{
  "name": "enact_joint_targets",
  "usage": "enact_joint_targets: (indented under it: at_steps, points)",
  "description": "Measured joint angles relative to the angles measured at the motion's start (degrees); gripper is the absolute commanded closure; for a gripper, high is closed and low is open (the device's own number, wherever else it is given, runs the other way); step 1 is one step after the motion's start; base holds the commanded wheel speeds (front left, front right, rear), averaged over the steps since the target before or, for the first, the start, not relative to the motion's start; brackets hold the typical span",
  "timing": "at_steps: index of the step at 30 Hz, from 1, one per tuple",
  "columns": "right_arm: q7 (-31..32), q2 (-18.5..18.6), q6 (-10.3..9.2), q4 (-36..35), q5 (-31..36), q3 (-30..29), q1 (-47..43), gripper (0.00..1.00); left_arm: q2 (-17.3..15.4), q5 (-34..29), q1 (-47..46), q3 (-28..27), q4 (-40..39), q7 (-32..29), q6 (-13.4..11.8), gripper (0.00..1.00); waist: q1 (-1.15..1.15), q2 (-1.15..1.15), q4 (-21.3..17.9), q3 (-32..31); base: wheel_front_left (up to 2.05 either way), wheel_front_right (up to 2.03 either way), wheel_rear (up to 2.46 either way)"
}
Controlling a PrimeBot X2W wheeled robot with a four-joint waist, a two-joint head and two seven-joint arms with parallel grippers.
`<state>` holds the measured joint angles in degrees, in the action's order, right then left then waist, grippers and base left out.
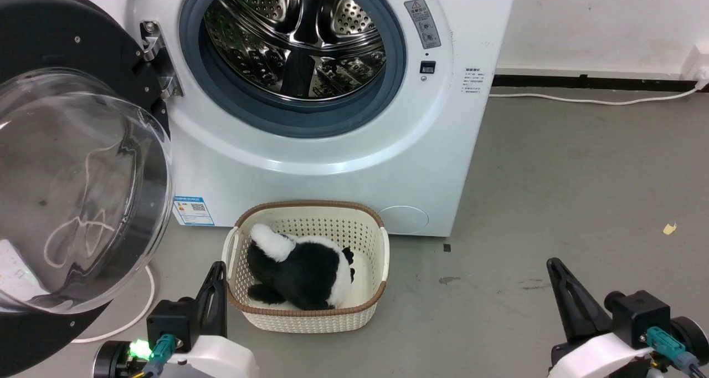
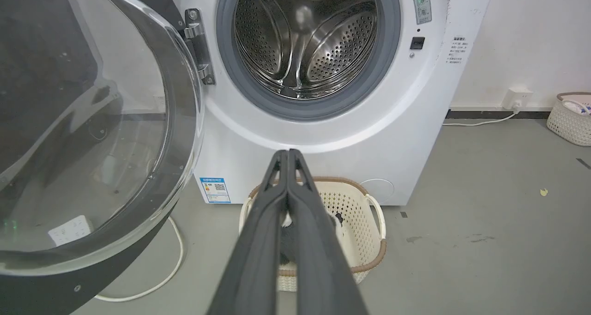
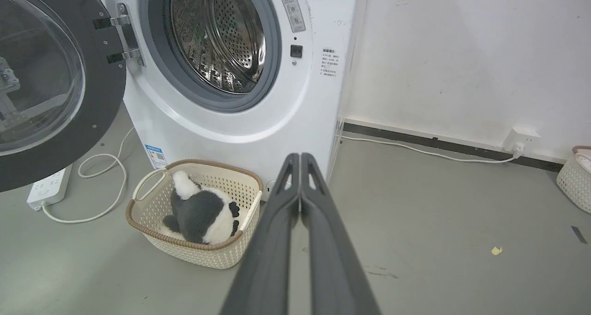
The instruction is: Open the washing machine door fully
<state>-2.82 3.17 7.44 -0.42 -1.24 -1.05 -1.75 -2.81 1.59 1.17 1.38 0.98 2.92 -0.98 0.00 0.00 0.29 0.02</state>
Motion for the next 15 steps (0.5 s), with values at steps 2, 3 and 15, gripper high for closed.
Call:
enact_joint_targets:
  at_steps: [2, 3, 15]
  points:
    - [0.21, 0.00, 0.00, 0.02, 0.20, 0.08, 0.02, 1.00, 0.00, -0.04, -0.01, -0.09, -0.09, -0.37, 0.13, 1.00, 0.00, 0.00, -0.03, 0.00, 0.00, 0.00, 0.00]
    - [0.22, 0.00, 0.00, 0.03, 0.21, 0.13, 0.03, 1.00, 0.00, -0.08, -0.02, -0.13, -0.13, -0.38, 0.14, 1.00, 0.00, 0.00, -0.04, 0.00, 0.00, 0.00, 0.00]
    - [1.74, 0.00, 0.00, 0.16, 0.37, 0.56, 0.53, 1.00, 0.00, -0.60, -0.10, -0.60, -0.53, -1.87, 0.49, 1.00, 0.00, 0.00, -0.19, -0.01, 0.00, 0.00, 0.00]
